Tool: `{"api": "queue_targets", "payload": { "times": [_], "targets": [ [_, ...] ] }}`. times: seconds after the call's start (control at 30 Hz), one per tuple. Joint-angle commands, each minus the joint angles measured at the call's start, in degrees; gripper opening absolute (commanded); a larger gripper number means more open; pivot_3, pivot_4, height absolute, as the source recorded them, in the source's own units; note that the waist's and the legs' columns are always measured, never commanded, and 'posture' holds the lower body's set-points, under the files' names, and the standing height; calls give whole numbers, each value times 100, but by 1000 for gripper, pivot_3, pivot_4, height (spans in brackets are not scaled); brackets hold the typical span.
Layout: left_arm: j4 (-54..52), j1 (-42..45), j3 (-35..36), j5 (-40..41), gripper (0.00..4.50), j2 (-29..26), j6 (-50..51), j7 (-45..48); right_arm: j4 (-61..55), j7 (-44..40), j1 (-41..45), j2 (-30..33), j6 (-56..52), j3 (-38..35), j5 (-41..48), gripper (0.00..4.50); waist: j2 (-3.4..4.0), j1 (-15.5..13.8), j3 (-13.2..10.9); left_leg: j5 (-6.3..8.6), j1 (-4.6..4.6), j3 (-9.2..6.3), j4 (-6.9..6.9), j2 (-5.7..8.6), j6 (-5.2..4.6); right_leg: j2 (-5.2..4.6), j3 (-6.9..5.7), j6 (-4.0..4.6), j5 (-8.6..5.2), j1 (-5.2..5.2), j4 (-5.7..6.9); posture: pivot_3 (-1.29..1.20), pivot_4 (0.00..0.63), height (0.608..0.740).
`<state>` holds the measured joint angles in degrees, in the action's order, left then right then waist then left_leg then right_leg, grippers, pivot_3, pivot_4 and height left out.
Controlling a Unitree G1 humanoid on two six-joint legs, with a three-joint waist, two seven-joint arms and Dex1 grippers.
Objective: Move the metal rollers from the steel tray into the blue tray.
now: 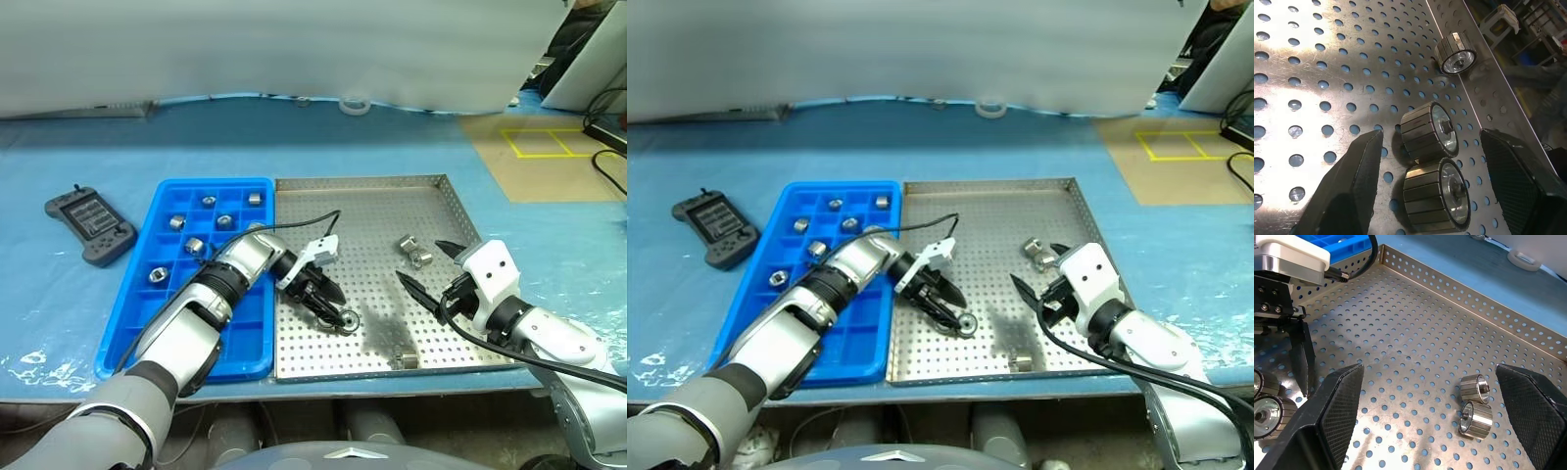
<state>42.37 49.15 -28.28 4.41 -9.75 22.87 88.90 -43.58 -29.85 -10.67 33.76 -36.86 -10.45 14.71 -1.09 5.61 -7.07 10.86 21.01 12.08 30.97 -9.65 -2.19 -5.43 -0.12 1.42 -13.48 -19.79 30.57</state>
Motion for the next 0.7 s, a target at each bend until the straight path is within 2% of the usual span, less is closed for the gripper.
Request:
{"api": "queue_targets", "payload": {
  "times": [0.03,0.13,0.2,0.27,0.3,0.37,0.43,0.7],
  "targets": [
    [-389,-158,60,-48,3305,-3,130,-241,-149,13,14,76,45,-83,19,4500,0,1,0,0,5,0,0,0,-1,0,0,0,0,-1,0,-540,150,740],
    [-878,-161,107,86,2744,-219,402,-23,-165,41,18,63,38,-16,-2,4500,-2,18,-2,0,14,0,-2,-1,-1,0,-1,0,0,-11,0,-536,150,740],
    [-1075,-160,84,51,2141,-287,583,-105,-158,52,44,57,39,1,-6,4500,-1,24,-3,0,21,0,-4,-2,-1,1,-2,0,0,-19,1,-533,150,740],
    [-1298,-140,75,51,2141,-358,744,-148,-135,55,80,55,43,-6,2,4500,0,23,-3,0,23,0,-5,-2,-1,1,-3,0,0,-21,1,-530,150,740],
    [-1424,-118,108,121,1767,-397,870,-114,-122,56,94,54,47,-6,3,4500,0,23,-4,0,23,0,-5,-2,-1,1,-3,0,0,-20,1,-529,150,740],
    [-1582,-71,163,185,1573,-450,1057,-148,-107,62,117,50,48,4,-1,4500,0,20,-4,0,23,0,-5,-1,-1,0,-3,0,0,-19,-1,-526,150,740],
    [-1701,-35,236,214,933,-470,1197,-317,-99,71,126,42,57,13,-7,4500,1,21,-5,1,23,1,-5,0,-2,0,-2,1,0,-20,-2,-526,150,740],
    [-2392,173,845,918,933,-525,2216,-632,-54,103,163,20,95,67,-2,4500,4,20,-9,1,23,1,-7,-1,0,1,-3,1,0,-22,-1,-507,150,740]
  ]
}}
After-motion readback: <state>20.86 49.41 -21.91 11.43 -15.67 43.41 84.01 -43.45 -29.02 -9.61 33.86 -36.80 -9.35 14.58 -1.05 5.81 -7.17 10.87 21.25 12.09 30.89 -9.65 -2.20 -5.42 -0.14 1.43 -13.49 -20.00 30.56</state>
